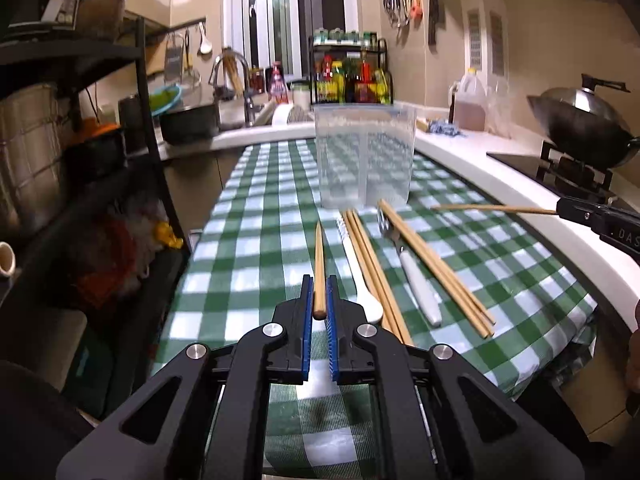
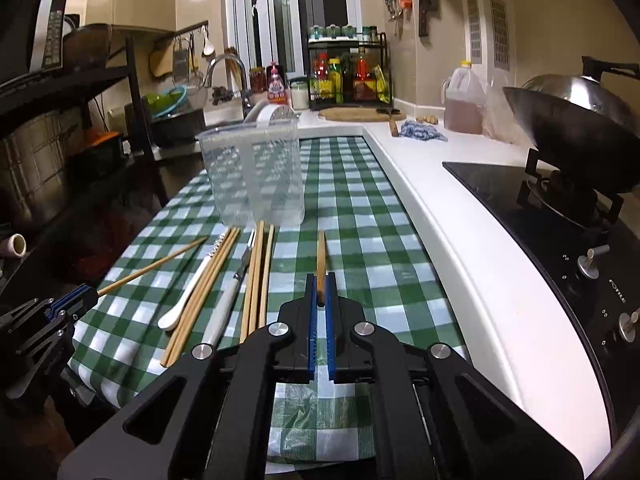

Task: Organize utensils
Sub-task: 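Lift both held chopsticks and carry them over the clear plastic container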

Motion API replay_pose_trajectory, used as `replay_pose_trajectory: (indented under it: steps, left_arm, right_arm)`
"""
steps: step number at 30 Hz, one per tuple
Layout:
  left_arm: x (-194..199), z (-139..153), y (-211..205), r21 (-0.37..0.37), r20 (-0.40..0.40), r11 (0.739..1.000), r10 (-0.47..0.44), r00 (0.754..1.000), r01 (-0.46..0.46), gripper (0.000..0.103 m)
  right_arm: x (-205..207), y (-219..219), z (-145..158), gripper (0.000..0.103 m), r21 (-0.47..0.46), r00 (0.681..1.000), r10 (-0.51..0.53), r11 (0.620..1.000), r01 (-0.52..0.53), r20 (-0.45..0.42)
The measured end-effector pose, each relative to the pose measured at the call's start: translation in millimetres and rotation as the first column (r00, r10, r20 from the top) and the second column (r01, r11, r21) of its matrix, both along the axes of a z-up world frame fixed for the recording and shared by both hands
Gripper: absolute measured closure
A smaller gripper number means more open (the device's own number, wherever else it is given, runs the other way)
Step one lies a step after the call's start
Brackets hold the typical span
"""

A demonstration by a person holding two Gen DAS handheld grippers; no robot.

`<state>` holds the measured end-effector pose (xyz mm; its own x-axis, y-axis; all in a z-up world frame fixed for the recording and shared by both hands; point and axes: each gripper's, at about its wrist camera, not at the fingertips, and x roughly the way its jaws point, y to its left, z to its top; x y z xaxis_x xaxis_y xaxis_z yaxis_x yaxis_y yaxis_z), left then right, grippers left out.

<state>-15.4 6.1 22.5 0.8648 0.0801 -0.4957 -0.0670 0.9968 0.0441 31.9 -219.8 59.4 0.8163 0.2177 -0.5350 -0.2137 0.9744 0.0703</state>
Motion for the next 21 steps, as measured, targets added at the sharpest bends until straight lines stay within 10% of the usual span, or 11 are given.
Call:
replay_pose_trajectory:
  steps: [21]
  left_arm:
    - [25.0, 93.7, 30.0, -0.083, 0.151, 0.996, -0.021, 0.988, 0.034, 0.097]
  right_arm:
    - [3.0, -6.8, 84.2, 0.099, 0.077, 0.990, 0.031, 0.996, -0.042, 0.137]
